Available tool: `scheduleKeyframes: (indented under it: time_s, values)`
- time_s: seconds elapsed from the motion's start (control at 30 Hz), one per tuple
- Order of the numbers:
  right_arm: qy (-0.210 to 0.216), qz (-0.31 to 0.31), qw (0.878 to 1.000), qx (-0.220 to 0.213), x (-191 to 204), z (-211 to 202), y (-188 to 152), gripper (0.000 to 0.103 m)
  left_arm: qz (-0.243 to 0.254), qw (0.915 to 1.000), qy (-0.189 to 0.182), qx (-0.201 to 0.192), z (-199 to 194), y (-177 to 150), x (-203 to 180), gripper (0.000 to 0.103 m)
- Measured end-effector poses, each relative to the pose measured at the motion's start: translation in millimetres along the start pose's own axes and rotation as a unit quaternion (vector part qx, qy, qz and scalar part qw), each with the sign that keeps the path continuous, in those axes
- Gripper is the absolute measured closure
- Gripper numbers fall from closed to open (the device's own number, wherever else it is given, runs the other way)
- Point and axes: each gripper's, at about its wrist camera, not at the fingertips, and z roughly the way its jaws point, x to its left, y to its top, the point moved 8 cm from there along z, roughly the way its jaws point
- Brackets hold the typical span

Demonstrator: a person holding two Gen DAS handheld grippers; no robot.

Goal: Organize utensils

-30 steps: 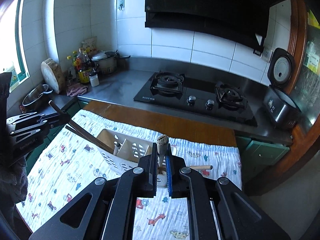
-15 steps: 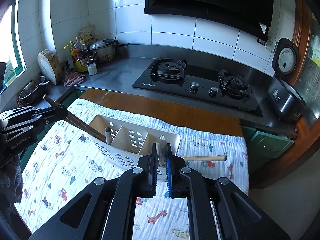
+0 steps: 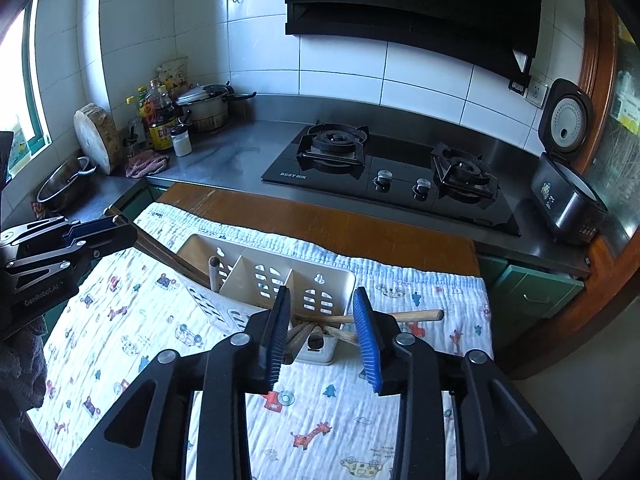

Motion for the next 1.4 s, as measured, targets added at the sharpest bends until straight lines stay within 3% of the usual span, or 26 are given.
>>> scheduleKeyframes:
  time_s: [0.2,0.3,0.43,0.97,1.4]
  values:
    - [-0.007,-0.001,1.000,-0.012,-2.7,-9.8,3.9,0.054,0.003,1.0000,0.000,-0.008,-8.1,1.4,-3.5,0.072]
    - [-0.011,-0.001,1.000,-0.018,-3.7,-15.7,5.4,0.049,0.005,0.9999,0.001,-0.015,-15.3,2.0,-5.6,0.061]
    - [-0.015,-0.002,1.000,-0.023,-3.3,-24.2,4.5,0.043,0.007,0.9997,0.001,-0.023,-25.2,1.7,-8.6,0.056]
    - [-0.029,-0.005,0.998,-0.060,-2.6,-74.9,-5.3,0.020,0.013,0.9980,0.007,-0.062,-77.9,-5.1,-22.7,0.021]
    - [-0.040,-0.010,0.996,-0.084,9.4,-109.3,-31.6,0.010,0.028,0.9950,0.019,-0.094,-121.8,-32.4,-30.8,0.006]
